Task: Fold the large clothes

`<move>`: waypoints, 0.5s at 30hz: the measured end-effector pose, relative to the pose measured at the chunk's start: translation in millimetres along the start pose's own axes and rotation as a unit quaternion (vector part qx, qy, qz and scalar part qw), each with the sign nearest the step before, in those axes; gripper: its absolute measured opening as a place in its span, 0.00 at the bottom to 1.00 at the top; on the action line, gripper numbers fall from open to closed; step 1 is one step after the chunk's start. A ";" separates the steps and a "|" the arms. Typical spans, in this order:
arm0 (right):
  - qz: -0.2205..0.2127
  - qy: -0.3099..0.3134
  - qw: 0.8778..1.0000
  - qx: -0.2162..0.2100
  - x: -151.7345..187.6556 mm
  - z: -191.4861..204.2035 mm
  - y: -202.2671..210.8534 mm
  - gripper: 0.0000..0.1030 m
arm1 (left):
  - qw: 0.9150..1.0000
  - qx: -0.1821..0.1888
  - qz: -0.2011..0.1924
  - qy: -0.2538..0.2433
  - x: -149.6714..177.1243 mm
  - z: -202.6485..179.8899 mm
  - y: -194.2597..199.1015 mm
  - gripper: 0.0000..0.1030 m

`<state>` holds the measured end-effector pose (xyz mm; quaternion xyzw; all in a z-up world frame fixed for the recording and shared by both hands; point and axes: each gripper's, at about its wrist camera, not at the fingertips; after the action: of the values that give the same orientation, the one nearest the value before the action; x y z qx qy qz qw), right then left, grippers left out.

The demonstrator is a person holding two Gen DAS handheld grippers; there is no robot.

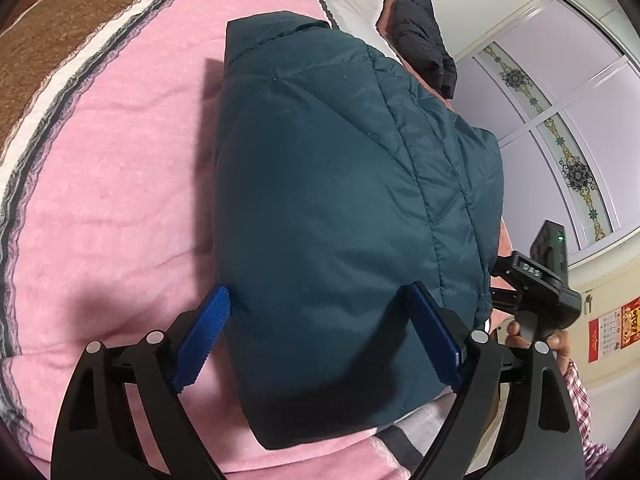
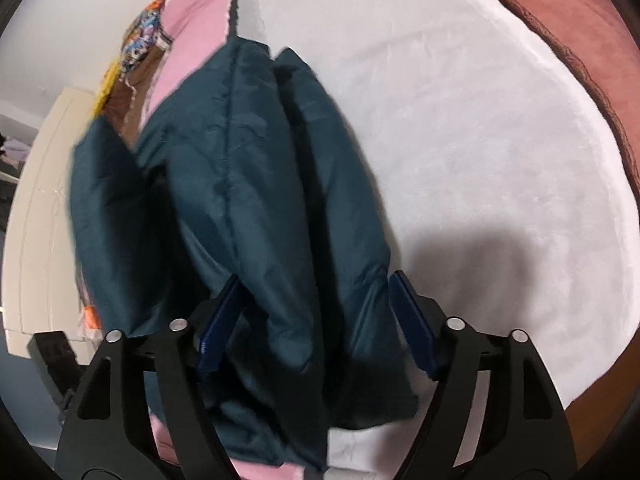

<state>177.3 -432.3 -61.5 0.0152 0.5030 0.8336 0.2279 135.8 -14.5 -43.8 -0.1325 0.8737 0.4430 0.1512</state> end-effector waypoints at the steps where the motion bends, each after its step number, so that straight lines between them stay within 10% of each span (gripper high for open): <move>1: 0.006 0.001 1.000 0.001 -1.7 -2.2 -4.6 0.74 | 1.000 0.002 0.001 0.002 -0.5 2.3 -1.5 0.85; 11: 0.036 -0.026 0.998 -0.040 1.3 -20.3 -29.2 0.73 | 0.998 0.043 0.025 0.031 -1.4 22.0 -18.9 0.91; 15: 0.038 -0.011 0.998 -0.042 3.2 -12.0 -29.9 0.54 | 0.997 0.054 0.034 0.036 -4.7 24.2 -21.7 0.85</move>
<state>182.3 -429.3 -93.3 0.0335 0.4639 0.8619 0.2021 151.6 -6.8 -71.6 -0.1106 0.9054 0.3946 0.1113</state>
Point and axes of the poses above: each gripper's, at about its wrist camera, not at the fingertips, and y roughly against the way its jaws point, z to its left, x to its underside, and after that the axes turned 1 degree about z, right-handed
